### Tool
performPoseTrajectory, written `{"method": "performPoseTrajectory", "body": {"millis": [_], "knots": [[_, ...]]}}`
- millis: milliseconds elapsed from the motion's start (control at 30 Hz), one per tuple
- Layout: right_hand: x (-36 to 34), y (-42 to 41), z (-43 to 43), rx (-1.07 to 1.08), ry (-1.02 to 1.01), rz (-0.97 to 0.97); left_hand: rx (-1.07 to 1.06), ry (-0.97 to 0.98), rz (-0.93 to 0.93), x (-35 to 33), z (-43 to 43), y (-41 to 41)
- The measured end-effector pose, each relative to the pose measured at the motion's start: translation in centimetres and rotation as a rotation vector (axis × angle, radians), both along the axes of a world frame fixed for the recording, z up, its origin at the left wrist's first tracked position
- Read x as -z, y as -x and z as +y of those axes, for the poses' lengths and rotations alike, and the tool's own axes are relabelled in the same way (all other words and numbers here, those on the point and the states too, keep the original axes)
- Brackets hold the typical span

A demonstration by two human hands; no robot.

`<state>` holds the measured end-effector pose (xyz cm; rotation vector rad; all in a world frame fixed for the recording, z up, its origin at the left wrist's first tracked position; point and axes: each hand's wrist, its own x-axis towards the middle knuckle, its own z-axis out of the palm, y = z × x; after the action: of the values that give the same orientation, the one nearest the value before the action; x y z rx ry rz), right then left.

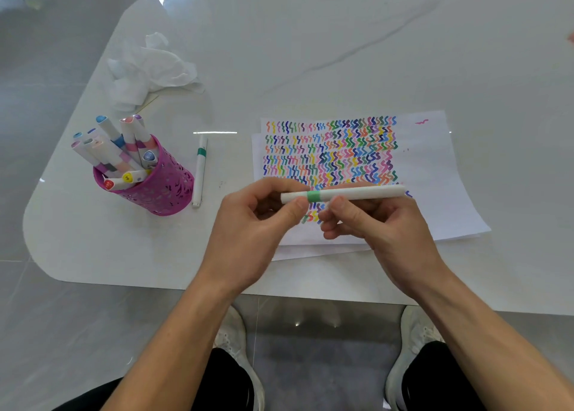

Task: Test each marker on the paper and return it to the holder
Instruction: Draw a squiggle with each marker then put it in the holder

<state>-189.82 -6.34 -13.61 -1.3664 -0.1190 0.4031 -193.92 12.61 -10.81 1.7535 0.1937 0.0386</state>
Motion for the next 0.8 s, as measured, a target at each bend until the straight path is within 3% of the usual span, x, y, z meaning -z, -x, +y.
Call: {"method": "performPoseTrajectory", "body": {"millis": [233, 800], "knots": [[0.1, -0.7, -0.3, 0.082, -0.019, -0.006, -0.208, -0.022, -0.111, -1.1, 2.0, 0.0], [0.1, -0.8, -0.4, 0.066, -0.021, 0.009, -0.170, 0.000, -0.070, -0.8, 0.7, 0.8]]}}
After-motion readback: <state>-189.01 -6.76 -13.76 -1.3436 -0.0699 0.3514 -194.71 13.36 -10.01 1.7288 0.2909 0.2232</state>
